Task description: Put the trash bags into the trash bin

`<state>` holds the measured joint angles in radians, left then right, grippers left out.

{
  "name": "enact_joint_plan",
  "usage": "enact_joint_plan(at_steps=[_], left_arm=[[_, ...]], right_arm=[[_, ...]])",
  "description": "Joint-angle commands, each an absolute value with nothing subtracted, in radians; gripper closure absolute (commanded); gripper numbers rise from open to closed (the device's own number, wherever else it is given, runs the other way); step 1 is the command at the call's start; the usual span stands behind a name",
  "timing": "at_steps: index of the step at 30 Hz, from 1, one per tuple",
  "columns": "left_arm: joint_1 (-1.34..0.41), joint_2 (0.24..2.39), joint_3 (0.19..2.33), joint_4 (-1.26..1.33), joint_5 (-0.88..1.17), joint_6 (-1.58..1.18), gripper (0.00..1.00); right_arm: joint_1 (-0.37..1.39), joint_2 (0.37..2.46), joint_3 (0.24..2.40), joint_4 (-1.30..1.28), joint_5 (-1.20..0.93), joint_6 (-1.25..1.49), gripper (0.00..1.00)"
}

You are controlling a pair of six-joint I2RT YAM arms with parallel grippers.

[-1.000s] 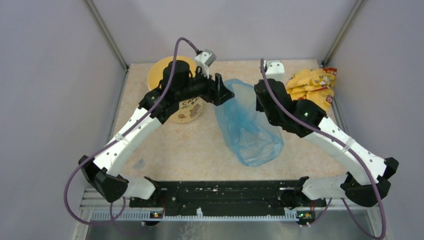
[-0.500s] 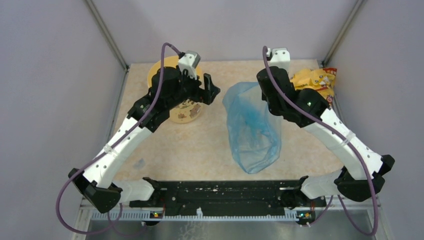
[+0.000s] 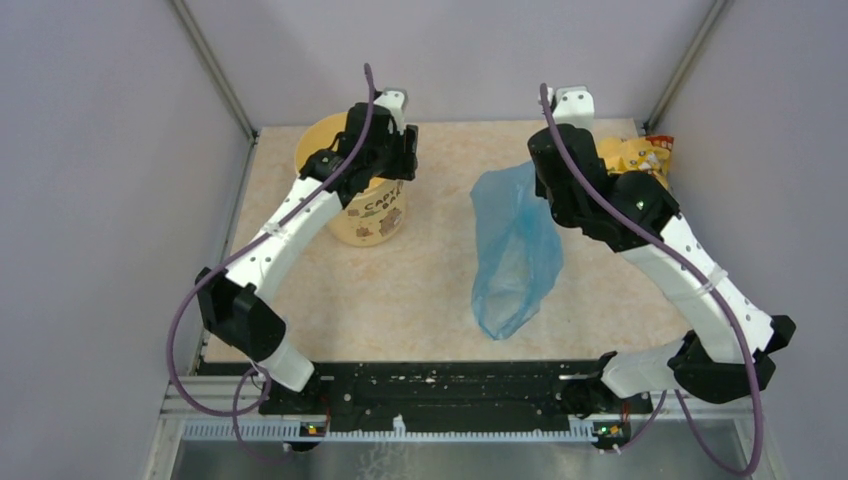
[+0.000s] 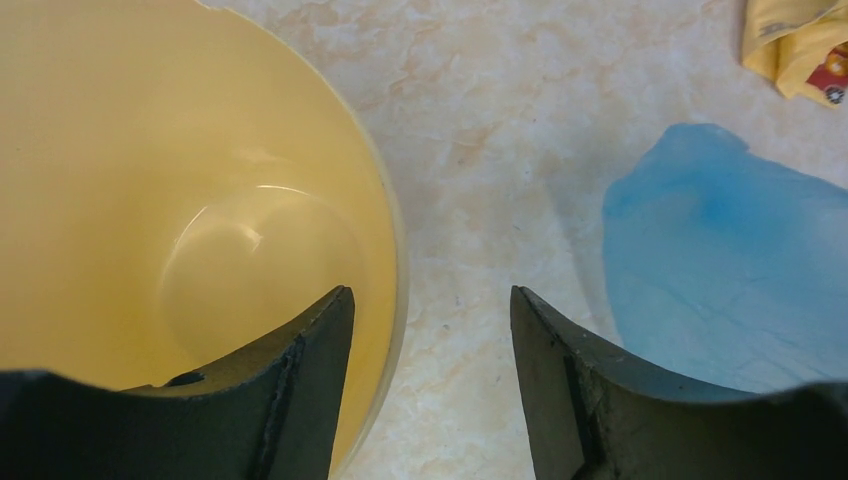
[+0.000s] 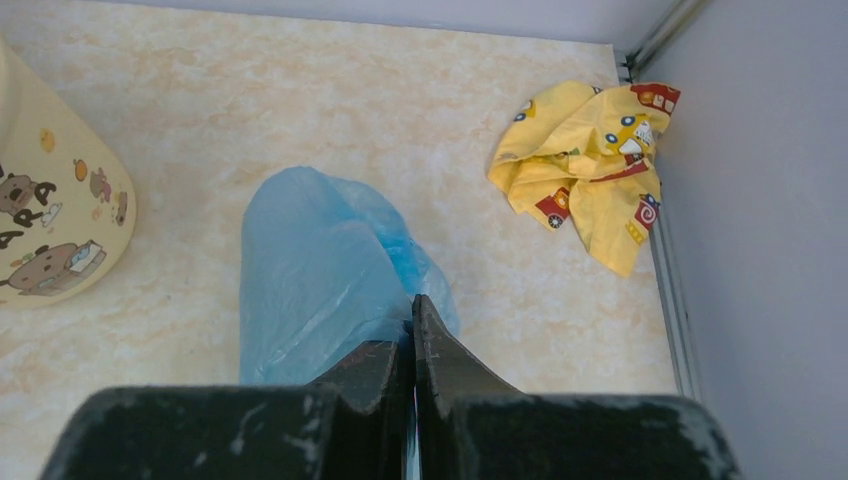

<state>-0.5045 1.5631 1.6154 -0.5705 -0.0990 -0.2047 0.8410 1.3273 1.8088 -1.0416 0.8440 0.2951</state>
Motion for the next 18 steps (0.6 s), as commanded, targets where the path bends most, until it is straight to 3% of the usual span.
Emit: enact_joint_plan(at_steps=[1, 7, 18], left_arm=[[-0.500, 1.612, 1.703, -0.611, -0.160, -0.168, 0.37], [-0.500, 1.644, 1.695, -0.621, -0.148, -0.155, 0.52], [-0.539, 1.656, 1.689, -0.630, -0.055, -0.118, 0.92]], right_arm=[[0.831, 1.299, 1.867, -1.070, 0.847, 0.269, 1.00], [0.831, 1.286, 1.892, -1.075, 0.851, 0.257, 1.00], [0.830, 1.297, 1.969, -1.099, 0.874, 0.248, 1.00]])
